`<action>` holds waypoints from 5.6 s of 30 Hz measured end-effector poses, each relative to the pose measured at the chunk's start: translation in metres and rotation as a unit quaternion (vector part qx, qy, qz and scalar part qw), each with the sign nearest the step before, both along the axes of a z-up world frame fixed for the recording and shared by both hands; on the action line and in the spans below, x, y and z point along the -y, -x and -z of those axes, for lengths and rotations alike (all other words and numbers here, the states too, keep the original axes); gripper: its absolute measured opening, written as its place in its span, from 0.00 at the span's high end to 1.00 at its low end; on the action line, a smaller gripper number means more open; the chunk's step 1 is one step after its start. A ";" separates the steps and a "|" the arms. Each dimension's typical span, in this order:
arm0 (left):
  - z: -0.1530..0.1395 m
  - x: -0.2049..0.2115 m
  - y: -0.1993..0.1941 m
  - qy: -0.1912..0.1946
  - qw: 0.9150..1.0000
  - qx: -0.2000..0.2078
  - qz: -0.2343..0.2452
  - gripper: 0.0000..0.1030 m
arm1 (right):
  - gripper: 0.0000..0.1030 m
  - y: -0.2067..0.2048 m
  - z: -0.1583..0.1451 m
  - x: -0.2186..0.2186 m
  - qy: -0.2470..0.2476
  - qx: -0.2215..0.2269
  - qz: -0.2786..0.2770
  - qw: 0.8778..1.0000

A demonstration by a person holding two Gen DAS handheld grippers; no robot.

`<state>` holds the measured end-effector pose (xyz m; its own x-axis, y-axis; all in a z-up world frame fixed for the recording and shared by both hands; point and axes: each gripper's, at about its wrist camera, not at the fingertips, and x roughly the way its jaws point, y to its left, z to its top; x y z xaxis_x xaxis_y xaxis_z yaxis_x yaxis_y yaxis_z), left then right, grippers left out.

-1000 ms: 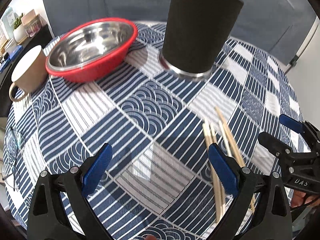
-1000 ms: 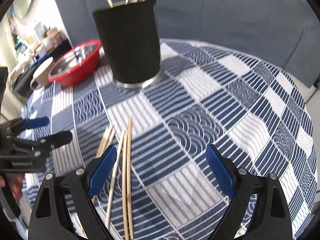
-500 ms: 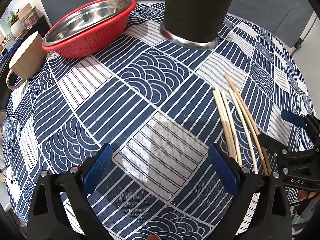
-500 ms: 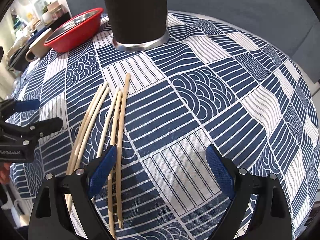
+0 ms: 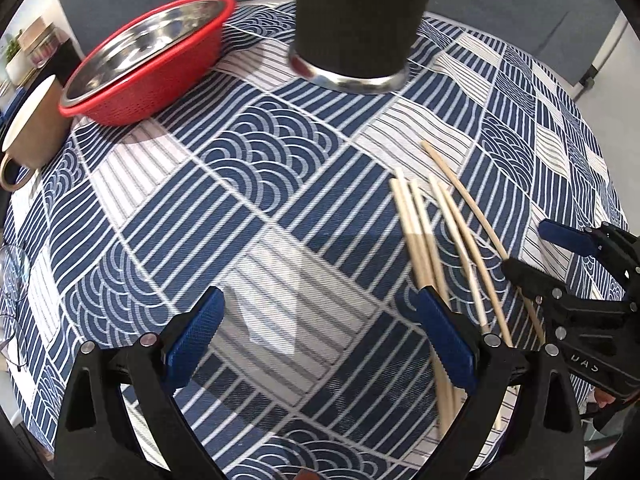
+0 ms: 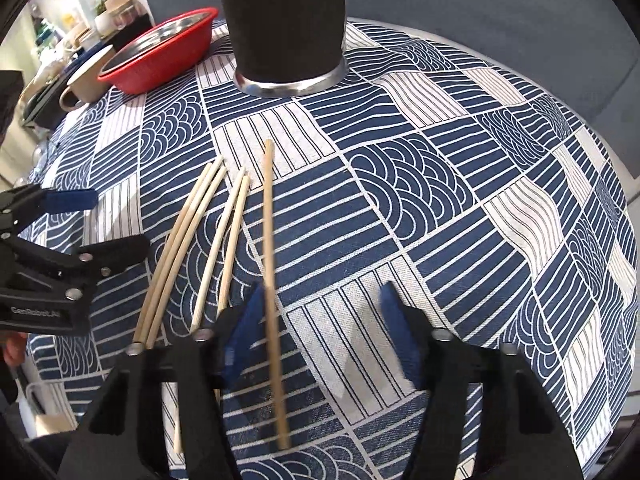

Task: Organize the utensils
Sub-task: 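Move both tools down toward the remaining wooden sticks on the cloth, then close the right tool on one wooden stick while the left tool grasps another, then lift both held sticks and carry them above the black cup, then lower both held sticks down into the black cup, then open both tools to release the sticks into the black cup, then withdraw both open tools from the cup down toward the remaining sticks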

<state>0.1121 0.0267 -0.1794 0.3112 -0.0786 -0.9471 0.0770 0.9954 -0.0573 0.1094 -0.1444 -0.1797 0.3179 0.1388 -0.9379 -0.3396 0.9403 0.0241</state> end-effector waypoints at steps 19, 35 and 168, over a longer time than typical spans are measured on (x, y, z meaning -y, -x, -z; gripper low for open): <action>0.006 0.014 -0.006 -0.037 0.999 -0.012 0.007 0.07 | 0.95 0.002 -0.002 0.003 0.026 -0.004 0.000 1.000; -0.012 -0.043 -0.014 0.019 0.997 -0.039 -0.062 0.96 | 0.96 -0.011 -0.005 0.037 -0.035 -0.048 0.068 0.996; -0.171 -0.079 -0.077 0.090 0.960 0.251 -0.082 0.06 | 0.22 -0.103 -0.169 0.010 -0.186 0.234 0.078 0.951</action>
<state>0.1889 0.1057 -0.0082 0.7475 -0.1379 -0.6498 -0.0167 0.9740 -0.2259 0.2125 -0.1541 -0.0111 0.7319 0.3509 -0.5841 -0.2522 0.9358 0.2462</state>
